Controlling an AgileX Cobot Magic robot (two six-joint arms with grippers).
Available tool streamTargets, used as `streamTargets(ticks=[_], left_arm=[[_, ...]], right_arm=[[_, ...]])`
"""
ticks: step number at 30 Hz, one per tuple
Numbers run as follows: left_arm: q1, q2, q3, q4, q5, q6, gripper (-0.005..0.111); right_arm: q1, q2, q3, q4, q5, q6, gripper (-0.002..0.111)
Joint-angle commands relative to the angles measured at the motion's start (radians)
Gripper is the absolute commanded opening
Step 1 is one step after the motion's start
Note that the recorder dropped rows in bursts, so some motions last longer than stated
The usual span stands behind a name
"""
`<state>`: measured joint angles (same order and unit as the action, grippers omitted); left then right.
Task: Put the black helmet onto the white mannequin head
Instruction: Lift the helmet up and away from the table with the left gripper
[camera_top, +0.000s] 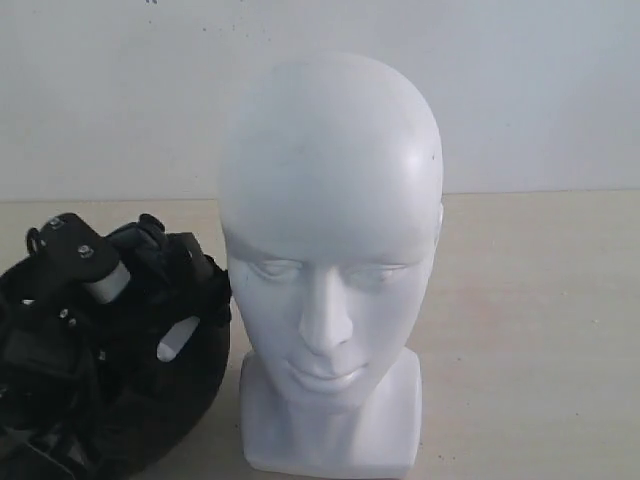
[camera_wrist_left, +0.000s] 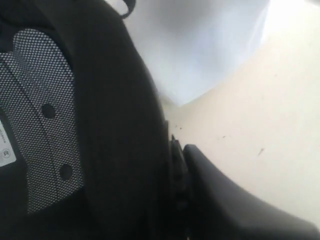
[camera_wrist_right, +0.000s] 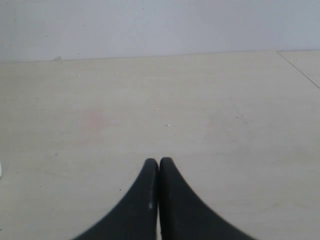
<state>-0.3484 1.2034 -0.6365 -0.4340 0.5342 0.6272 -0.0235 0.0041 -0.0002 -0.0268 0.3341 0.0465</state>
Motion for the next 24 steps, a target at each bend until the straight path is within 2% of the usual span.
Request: streamTargets(ticks=[1,10,20,22,24], left_arm=[[-0.001,-0.139,-0.01,-0.003,-0.047,-0.021,0.004],[-0.001,-0.341,-0.01,-0.003,-0.059,-0.032,0.004],[-0.001,-0.454,-0.01,0.009,-0.076,-0.038,0.004],[-0.001,-0.481,-0.01,0.076,-0.11,-0.141,0.004],[-0.001,-0.518,-0.01,0.196,-0.135,-0.335,0.004]], right_arm=[[0.0,-0.004,0.0,-0.007,-0.005,-0.001,0.0],[0.0,-0.004,0.0,-0.007,-0.005,-0.001,0.0],[0.0,-0.004,0.0,-0.007,-0.005,-0.001,0.0],[0.0,-0.004,0.0,-0.007,-0.005,-0.001,0.0],[0.0,-0.004,0.0,-0.007,-0.005,-0.001,0.0]])
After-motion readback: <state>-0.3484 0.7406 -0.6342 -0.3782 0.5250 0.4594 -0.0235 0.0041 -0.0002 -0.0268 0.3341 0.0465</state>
